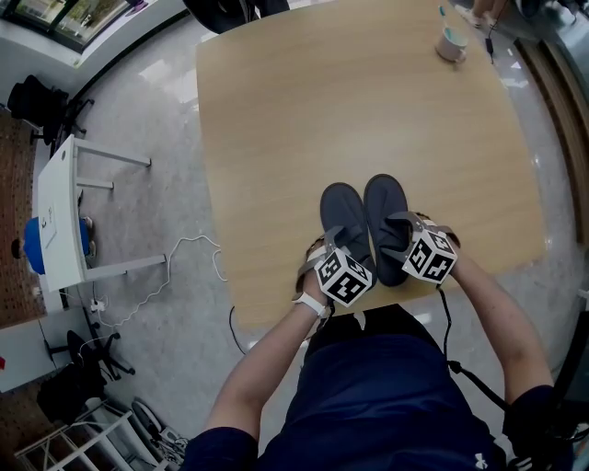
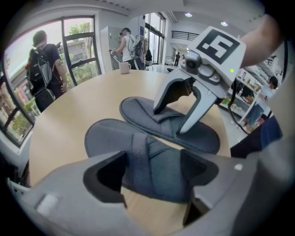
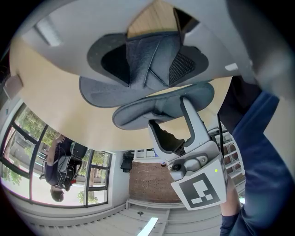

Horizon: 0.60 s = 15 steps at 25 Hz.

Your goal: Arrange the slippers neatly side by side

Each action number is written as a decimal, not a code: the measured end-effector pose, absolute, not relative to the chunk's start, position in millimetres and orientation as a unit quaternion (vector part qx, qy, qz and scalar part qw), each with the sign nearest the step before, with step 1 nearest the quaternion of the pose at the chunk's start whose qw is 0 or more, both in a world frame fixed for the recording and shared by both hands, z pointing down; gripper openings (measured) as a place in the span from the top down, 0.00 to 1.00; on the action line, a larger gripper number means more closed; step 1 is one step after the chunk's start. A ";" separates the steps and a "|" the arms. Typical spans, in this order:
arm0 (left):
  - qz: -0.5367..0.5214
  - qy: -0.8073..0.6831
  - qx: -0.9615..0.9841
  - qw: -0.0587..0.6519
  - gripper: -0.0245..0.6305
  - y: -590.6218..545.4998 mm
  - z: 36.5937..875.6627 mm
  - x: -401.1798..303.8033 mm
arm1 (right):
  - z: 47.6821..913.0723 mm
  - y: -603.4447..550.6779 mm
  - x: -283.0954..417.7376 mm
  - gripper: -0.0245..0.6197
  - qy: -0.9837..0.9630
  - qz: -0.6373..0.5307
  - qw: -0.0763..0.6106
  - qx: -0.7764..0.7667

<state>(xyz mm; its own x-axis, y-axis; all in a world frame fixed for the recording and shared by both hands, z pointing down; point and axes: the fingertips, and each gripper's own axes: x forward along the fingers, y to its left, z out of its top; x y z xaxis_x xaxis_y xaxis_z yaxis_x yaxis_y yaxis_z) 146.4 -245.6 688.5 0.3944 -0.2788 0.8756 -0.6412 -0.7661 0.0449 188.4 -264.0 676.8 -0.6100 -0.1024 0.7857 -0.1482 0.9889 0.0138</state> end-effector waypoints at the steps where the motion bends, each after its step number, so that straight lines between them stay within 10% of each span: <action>1: 0.467 -0.285 0.814 0.193 0.38 -245.8 683.2 146.1 | 673.2 -264.4 188.3 0.53 -0.898 0.022 0.433 0.072; 8: 0.371 -0.344 0.837 0.208 0.43 -247.9 601.0 127.5 | 597.9 -283.0 195.0 0.58 -0.926 0.106 0.293 0.213; 15: 0.316 -0.392 0.850 0.154 0.82 -252.2 535.2 115.0 | 534.4 -283.6 213.4 0.67 -0.909 0.224 0.156 0.315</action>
<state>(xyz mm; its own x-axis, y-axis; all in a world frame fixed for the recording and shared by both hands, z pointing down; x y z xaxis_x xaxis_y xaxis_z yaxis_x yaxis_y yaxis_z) 115.0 -252.2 535.2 0.4930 -0.5685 0.6586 -0.7632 -0.6460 0.0136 213.4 -283.6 534.4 -0.7520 -0.5034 0.4254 -0.6434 0.7009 -0.3079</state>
